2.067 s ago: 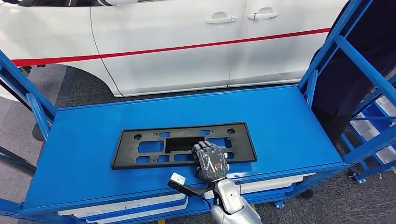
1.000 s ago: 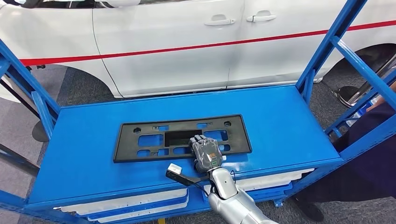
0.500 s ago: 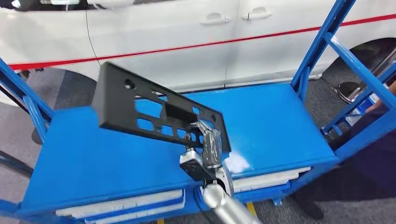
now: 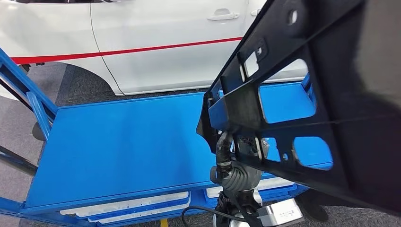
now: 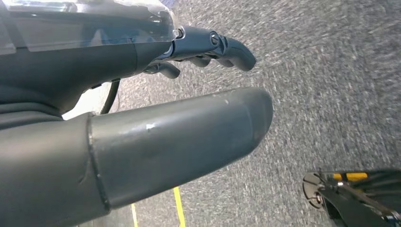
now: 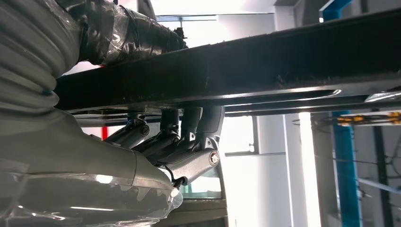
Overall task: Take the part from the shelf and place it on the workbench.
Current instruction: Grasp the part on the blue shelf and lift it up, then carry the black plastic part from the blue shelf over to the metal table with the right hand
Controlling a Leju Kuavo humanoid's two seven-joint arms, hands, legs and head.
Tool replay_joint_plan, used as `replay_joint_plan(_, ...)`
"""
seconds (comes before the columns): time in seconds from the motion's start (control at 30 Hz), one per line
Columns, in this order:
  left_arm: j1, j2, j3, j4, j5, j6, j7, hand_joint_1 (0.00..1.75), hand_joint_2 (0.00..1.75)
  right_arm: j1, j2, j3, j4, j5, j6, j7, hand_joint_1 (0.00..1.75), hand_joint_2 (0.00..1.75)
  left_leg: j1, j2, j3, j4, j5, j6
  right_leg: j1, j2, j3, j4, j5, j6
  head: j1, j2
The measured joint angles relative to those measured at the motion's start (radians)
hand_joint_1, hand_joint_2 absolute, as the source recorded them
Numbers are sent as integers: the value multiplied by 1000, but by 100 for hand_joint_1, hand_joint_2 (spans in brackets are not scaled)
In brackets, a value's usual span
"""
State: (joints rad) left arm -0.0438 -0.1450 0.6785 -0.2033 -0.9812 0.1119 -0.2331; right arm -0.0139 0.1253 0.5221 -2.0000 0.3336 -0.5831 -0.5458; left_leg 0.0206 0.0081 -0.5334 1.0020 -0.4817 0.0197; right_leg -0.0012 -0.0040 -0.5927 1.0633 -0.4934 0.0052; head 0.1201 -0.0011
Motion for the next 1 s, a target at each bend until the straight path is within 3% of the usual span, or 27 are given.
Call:
replay_joint_plan(0.1,-2,-1,4,0,0,0,0,0,0,6,-13,5,-24,-5,-1,0,175,175,0,0,0,-3,2,11,-5,3,-85,180,-87,9,0,0)
replay_joint_plan(0.13,-2,-1,5,0,1,0,0,0,0,9,-17,7,-27,-7,-2,-1,175,175,0,0,0,-3,1,11,-8,3,-110,228,-99,12,0,0)
replay_joint_plan(0.17,-2,-1,6,0,2,0,0,0,44,11,-21,10,-30,-9,-3,-4,175,175,0,0,1,-2,0,11,-10,3,-120,243,-93,13,0,0)
replay_joint_plan(0.2,-2,-2,8,0,4,0,0,0,87,13,-24,13,-33,-11,-5,-8,175,175,0,-1,3,0,-2,10,-12,3,-111,220,-69,14,0,0)
replay_joint_plan(0.27,-3,-5,12,0,9,2,0,0,175,13,-30,18,-40,-17,-9,-15,175,175,1,-4,6,6,-9,2,-16,3,-50,93,-2,14,0,0)
replay_joint_plan(0.33,-5,-8,18,0,12,5,-3,0,175,13,-34,24,-47,-36,-13,-17,175,175,-2,-7,5,15,-17,-11,-14,4,-6,-3,28,9,0,0)
replay_joint_plan(0.43,-9,-10,28,0,16,15,-8,0,175,20,-39,33,-50,-82,-12,-16,175,175,-2,-7,3,14,-20,-27,-9,6,-3,-19,24,-6,0,0)
replay_joint_plan(0.5,-10,-10,35,0,22,19,-8,0,175,31,-41,34,-50,-115,-5,-9,175,175,0,-7,-5,37,-40,-36,-11,4,1,-24,25,-19,0,0)
replay_joint_plan(0.6,-11,-11,50,0,32,21,-3,0,175,61,-42,34,-40,-161,21,2,175,175,0,-7,-85,206,-126,-43,-9,-1,3,-27,24,-32,0,0)
replay_joint_plan(0.63,-10,-11,54,0,34,21,0,0,175,74,-43,34,-34,-168,37,2,175,175,0,-7,-116,265,-145,-42,-6,-1,3,-27,22,-34,0,0)
replay_joint_plan(0.67,-10,-11,58,0,34,22,4,0,175,86,-44,33,-28,-170,58,0,175,175,0,-7,-134,295,-144,-40,-3,-1,4,-26,21,-36,0,0)
replay_joint_plan(0.7,-9,-11,62,0,34,23,7,0,175,98,-45,31,-23,-168,82,-3,175,175,-2,-7,-133,286,-124,-36,0,0,6,-25,20,-38,0,0)
replay_joint_plan(0.77,-9,-11,69,0,32,26,9,0,175,120,-47,26,-17,-156,126,-18,175,175,-8,-7,-85,169,-48,-19,5,2,13,-25,17,-40,0,0)
replay_joint_plan(0.83,-10,-11,77,0,31,27,8,0,175,140,-48,20,-15,-140,160,-38,175,175,-17,-7,-37,60,-2,-1,8,2,15,-22,15,-37,0,0)
replay_joint_plan(0.93,-11,-11,83,0,26,25,5,0,175,165,-51,14,-15,-128,198,-55,175,175,-21,-8,-25,24,6,8,6,2,10,-24,22,-24,0,0)
replay_joint_plan(1.0,-11,-12,85,0,20,22,2,0,175,179,-55,11,-14,-122,220,-62,175,175,-15,-4,-23,8,19,13,7,3,8,-13,5,-13,0,0)
